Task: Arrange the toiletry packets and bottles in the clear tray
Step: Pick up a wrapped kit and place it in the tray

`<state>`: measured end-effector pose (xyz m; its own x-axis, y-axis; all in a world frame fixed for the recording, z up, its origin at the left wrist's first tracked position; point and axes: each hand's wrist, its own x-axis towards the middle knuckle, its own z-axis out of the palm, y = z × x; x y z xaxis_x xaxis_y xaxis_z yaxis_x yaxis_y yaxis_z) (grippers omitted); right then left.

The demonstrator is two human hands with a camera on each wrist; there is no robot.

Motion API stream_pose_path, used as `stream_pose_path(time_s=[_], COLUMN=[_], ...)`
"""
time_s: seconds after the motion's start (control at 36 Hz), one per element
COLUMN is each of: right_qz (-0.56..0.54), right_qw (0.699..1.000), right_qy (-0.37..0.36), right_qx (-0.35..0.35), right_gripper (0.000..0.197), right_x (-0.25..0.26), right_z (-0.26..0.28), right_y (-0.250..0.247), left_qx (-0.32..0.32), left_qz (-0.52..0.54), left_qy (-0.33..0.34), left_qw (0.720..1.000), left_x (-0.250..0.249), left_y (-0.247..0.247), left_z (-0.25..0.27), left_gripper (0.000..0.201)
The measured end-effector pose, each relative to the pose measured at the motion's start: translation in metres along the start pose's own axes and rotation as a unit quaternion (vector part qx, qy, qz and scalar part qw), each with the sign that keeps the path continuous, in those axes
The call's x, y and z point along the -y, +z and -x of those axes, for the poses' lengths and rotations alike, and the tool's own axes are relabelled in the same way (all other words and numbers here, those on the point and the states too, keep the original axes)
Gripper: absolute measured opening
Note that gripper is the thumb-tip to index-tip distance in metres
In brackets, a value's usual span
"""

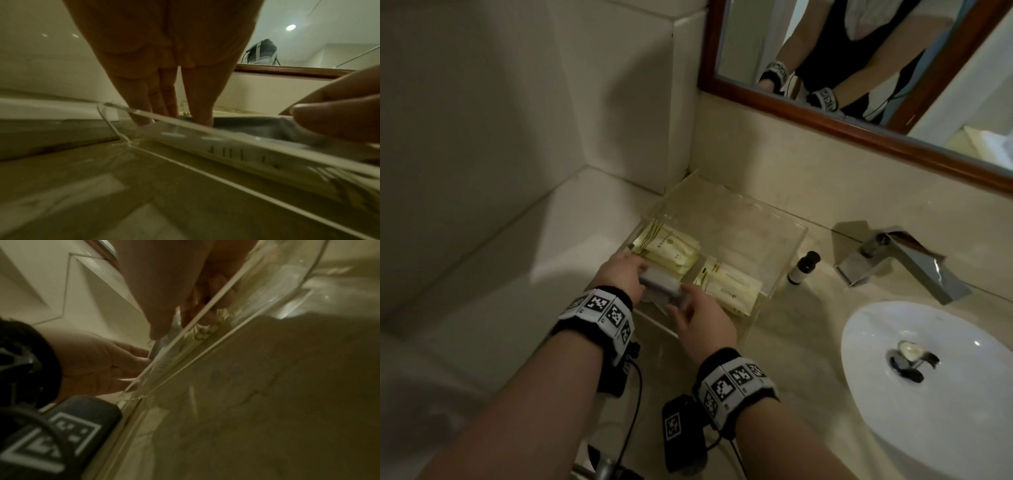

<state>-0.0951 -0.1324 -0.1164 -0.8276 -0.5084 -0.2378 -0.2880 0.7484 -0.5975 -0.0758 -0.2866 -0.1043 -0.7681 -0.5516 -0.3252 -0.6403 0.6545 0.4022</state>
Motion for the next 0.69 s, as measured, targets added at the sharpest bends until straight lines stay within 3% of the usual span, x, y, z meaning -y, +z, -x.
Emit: stream_pose_path(time_s=[0.28,0.53,0.61,0.69], right_qz=[0.044,0.052,0.004,-0.015], right_qw=[0.999,0.998,1.0,0.999], right_qy=[-0.015,-0.023,0.001,0.021], right_qx=[0.003,0.036,0.006,-0.022], right_gripper=[0.039,0.047,0.054,0.04], right_x=[0.002,0.0,-0.004,-0.01], right_z=[-0.009,-0.01,-0.004,0.0], right_y=[0.007,0.006,0.001,-0.002], left_qx=[-0.004,0.021,0.011,0.015], left_qz=[0.002,0.008,-0.003,-0.004], left_qy=[-0.021,-0.032,-0.043,-0.052], left_qw=[1.0,0.999,0.999,0.999], left_x=[0.0,-0.004,-0.006,-0.009], left_y=[-0.003,0.002,0.006,0.007], left_z=[0.0,-0.005,-0.005,-0.004], left_gripper=[0.045,0.067,0.069,0.073])
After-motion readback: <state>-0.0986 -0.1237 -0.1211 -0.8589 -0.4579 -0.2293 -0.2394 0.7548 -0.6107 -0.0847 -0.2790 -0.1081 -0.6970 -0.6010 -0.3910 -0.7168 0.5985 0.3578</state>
